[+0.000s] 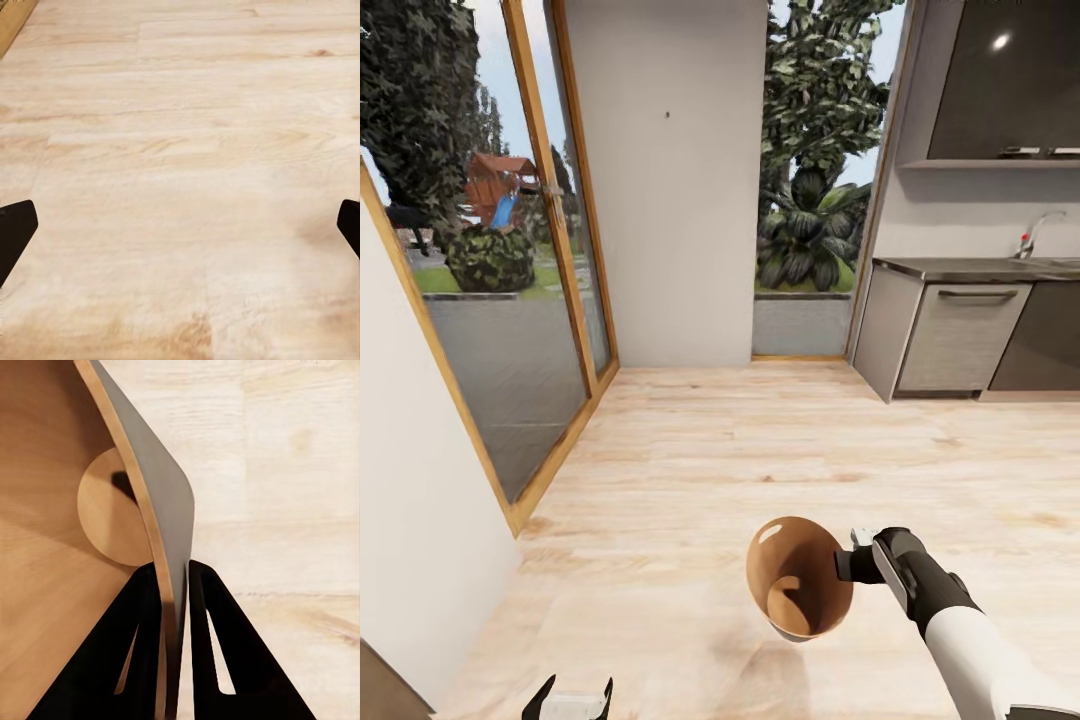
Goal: Put the three can of soda from the living room inside the tash can in the kitchen.
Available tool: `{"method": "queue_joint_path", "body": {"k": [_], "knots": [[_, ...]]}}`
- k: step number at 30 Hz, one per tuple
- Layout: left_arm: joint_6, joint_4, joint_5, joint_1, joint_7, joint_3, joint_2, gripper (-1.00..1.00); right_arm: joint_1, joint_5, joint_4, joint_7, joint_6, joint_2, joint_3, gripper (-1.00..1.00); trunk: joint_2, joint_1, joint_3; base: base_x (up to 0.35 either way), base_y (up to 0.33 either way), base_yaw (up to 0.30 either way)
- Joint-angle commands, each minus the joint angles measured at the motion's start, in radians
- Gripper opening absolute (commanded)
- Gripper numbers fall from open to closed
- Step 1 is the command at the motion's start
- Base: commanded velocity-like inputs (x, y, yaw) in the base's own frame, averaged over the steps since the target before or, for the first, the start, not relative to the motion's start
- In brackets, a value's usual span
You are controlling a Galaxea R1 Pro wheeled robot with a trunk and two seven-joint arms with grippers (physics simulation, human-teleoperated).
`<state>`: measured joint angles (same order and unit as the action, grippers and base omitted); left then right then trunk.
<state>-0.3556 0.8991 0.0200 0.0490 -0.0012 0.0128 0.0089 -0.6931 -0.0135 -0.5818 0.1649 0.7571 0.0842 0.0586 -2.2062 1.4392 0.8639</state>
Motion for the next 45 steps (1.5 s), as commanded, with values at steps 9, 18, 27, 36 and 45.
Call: {"method": "queue_joint_path", "body": {"k": [9, 18, 27, 36, 45], "knots": [[0.000, -0.001, 0.001, 0.000, 0.001, 0.001, 0.000, 1.00, 0.000, 0.016, -0.002, 0.007, 0.005, 0.000, 0.001, -1.00, 0.063, -0.035, -0.028, 0.000, 0.000, 0.000], [0.000, -0.002, 0.002, 0.000, 0.003, 0.001, -0.001, 1.00, 0.000, 0.017, -0.003, 0.007, 0.006, -0.001, 0.001, -1.00, 0.126, -0.069, -0.057, 0.000, 0.000, 0.000], [0.000, -0.003, 0.003, 0.000, 0.003, 0.001, -0.001, 1.00, 0.000, 0.017, -0.004, 0.007, 0.008, -0.001, 0.000, -1.00, 0.189, -0.104, -0.085, 0.000, 0.000, 0.000], [0.000, -0.003, 0.003, 0.000, 0.003, 0.001, -0.001, 1.00, 0.000, 0.017, -0.004, 0.007, 0.009, -0.001, 0.000, -1.00, 0.252, -0.138, -0.113, 0.000, 0.000, 0.000], [0.000, -0.003, 0.004, 0.000, 0.003, 0.001, 0.000, 1.00, 0.000, 0.018, -0.004, 0.007, 0.008, -0.002, 0.000, -1.00, 0.315, -0.173, -0.141, 0.000, 0.000, 0.000]]}}
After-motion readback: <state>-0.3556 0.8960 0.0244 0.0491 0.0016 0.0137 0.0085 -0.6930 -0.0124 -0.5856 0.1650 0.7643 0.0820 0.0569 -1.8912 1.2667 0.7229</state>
